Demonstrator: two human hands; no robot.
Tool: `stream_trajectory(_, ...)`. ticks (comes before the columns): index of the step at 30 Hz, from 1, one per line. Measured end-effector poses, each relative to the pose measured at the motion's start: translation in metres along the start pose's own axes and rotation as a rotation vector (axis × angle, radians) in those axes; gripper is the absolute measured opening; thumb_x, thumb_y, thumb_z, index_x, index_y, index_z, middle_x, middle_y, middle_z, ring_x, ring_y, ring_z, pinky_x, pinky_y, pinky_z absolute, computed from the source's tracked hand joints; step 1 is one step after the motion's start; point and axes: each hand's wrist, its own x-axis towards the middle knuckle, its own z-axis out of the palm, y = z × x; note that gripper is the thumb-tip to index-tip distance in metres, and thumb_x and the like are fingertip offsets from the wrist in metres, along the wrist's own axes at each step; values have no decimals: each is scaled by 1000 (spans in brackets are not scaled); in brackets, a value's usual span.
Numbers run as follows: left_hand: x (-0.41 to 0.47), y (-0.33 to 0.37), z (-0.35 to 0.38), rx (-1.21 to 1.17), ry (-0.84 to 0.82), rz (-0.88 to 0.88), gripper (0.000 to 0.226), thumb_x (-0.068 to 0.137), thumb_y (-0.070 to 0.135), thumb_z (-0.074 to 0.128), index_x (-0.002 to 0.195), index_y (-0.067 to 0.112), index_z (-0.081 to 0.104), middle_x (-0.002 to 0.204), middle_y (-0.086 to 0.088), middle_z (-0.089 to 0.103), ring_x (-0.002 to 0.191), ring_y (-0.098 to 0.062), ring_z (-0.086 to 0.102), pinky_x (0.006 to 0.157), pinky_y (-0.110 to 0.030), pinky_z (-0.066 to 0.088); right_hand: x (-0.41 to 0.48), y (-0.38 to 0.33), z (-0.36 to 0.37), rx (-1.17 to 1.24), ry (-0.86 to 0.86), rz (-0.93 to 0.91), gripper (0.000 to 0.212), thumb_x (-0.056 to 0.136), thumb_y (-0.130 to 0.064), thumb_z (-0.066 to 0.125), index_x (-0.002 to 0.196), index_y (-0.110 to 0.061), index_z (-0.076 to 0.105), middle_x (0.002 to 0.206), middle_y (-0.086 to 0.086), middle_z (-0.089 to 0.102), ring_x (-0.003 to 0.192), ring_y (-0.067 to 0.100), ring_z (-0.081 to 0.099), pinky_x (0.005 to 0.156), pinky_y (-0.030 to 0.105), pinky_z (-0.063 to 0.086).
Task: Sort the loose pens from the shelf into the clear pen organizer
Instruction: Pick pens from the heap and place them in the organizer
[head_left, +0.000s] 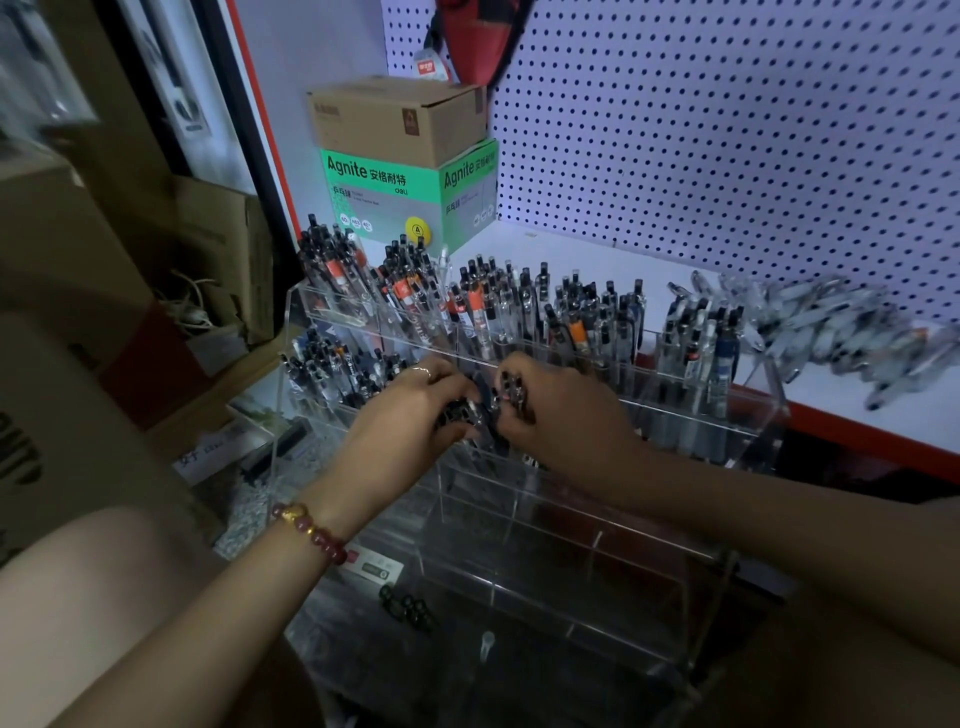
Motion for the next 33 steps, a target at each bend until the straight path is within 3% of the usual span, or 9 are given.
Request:
stream_trajectory(4,-1,2,1,-16,26,-20,39,80,27,75,116,19,59,125,1,50,102,-21,57,80,-36,53,2,2,3,65,-60,25,12,93,-23,53,103,-16,51,65,-12,42,54,0,41,49,26,32)
stream_trajectory(7,-2,3,1,-28,53,-30,44,79,25,76,119,19,58,128,0,45,108,-20,53,85,-36,52,3,0,4,63,-121,48,22,95,-27,53,114,-16,49,69,-6,49,58,15,48,53,28,39)
stream_trajectory(12,3,8,5,18,153,67,37,81,19,73,117,14,65,113,-3,62,108,-22,51,87,-34,45,1,-2,-2,-36,-112,14,27,95,-39,50,108,-16,49,76,-6,49,66,15,47,57,28,37)
stream_trajectory(17,7,12,17,201,86,143,28,83,30,55,106,15,62,97,0,66,91,-25,50,73,-38,45,-8,0,-11,-127,-97,-21,25,99,-40,42,109,-18,47,76,-9,42,68,13,41,52,25,28)
stream_trajectory(21,18,10,24,424,135,233,20,79,30,57,87,12,62,83,-4,65,76,-29,58,62,-34,47,-11,3,-13,-160,-67,-37,25,100,-40,40,108,-18,47,76,-8,43,66,15,44,54,27,29)
stream_trajectory(28,27,0,18,371,188,381,28,90,31,44,72,13,56,70,-2,57,63,-21,53,44,-26,32,-7,4,-13,-73,-86,-8,21,99,-39,43,99,-17,44,66,-11,34,66,15,45,60,28,36)
stream_trajectory(33,25,2,22,343,203,343,23,87,29,44,78,14,60,73,-1,60,66,-20,57,47,-25,35,-4,4,-12,-62,-96,13,20,98,-38,45,92,-22,36,67,-12,34,68,13,45,62,27,33)
